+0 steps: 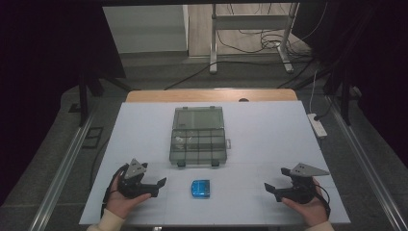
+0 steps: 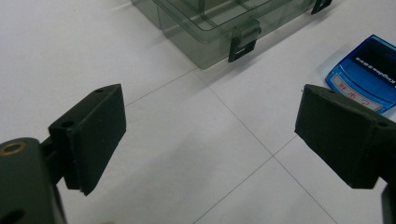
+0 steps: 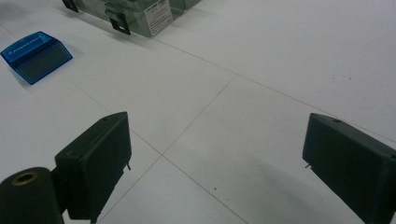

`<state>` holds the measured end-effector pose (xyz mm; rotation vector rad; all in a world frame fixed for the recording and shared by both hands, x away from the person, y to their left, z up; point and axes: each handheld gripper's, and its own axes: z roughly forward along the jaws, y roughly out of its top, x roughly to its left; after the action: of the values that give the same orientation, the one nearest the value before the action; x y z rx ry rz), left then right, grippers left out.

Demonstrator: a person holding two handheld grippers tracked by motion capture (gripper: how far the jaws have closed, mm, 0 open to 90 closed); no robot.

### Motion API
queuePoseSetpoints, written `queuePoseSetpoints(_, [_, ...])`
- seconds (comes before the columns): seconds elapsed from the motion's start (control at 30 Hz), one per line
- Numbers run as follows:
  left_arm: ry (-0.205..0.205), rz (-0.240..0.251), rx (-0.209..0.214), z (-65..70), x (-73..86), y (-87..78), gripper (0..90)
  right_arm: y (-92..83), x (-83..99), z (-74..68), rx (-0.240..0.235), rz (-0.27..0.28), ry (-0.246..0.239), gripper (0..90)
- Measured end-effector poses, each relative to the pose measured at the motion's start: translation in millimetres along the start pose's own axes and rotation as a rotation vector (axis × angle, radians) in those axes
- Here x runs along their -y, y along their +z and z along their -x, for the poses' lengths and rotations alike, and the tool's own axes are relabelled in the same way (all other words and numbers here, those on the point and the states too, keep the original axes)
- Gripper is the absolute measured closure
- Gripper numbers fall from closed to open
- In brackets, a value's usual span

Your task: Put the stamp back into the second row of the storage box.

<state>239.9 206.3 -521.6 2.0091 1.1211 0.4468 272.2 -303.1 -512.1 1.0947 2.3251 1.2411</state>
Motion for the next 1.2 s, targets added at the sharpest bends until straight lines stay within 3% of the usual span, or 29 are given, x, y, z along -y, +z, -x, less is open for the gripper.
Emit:
queuePoseSetpoints(0.43, [-0.016, -0.009, 0.006, -3.2, -2.8, 5.9, 9.9, 2.0, 1.4, 4.7, 0.002, -0.010, 0.017, 8.9])
queuePoseSetpoints(0.73, [-0.028, -0.010, 0.012, -3.0, -1.0, 3.1, 9.9, 4.6, -1.8, 0.7, 0.004, -0.016, -0.004, 9.2])
queuePoseSetpoints(1.2, [-0.016, -0.012, 0.021, -2.7, -3.4, 3.7, 10.0, 3.7, -0.9, 1.8, 0.015, -0.006, 0.004, 10.3])
